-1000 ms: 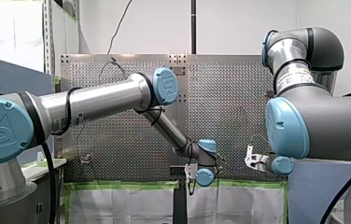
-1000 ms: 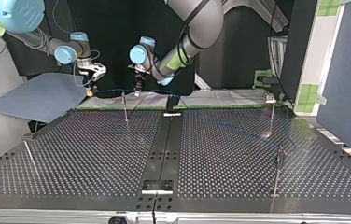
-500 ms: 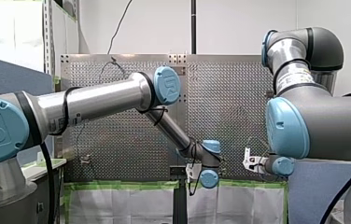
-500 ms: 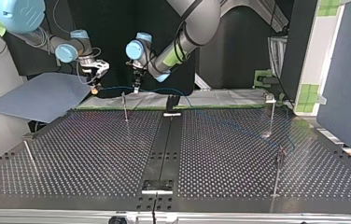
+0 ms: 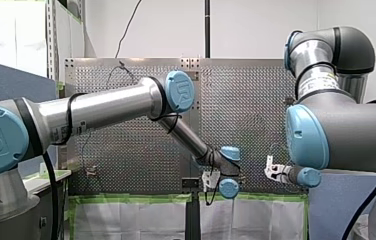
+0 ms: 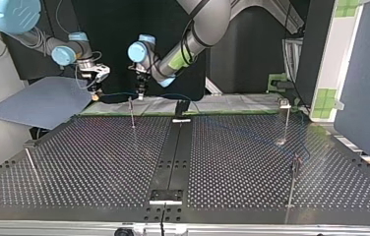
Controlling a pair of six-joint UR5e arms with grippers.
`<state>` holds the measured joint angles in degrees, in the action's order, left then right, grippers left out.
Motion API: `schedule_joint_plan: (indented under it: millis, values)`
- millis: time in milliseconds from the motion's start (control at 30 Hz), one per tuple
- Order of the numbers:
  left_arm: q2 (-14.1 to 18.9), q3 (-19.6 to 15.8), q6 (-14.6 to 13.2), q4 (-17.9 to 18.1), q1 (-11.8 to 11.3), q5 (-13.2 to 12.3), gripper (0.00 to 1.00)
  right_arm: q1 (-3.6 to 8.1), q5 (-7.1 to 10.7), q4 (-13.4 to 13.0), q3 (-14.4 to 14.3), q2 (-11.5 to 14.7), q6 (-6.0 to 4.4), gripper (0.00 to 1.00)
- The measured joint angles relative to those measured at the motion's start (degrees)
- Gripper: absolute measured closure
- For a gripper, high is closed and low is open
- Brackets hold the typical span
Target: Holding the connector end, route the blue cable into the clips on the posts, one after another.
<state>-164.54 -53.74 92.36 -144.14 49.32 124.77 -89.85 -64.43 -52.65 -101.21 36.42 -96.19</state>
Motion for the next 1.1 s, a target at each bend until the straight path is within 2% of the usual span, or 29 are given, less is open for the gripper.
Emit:
schedule_joint_plan:
  millis: [100, 267, 733, 1100]
  values:
    - [0.0, 0.5, 0.1, -0.4, 0.1, 0.0, 1.0, 0.38, 0.74, -0.9, 0.2, 0.1, -1.08, 1.0]
    - [0.0, 0.7, 0.2, -0.6, 0.3, 0.1, 1.0, 0.58, 1.75, -1.4, 0.8, 0.1, -1.82, 1.0]
    - [0.0, 0.7, 1.3, -1.2, -0.3, -0.5, 1.0, 0.66, 1.82, -1.7, 1.7, 0.1, -2.31, 1.0]
    - [-0.2, 0.7, 3.3, -0.3, -1.3, -2.4, 1.0, 0.19, 2.08, -1.8, 2.8, 0.1, -2.51, 1.0]
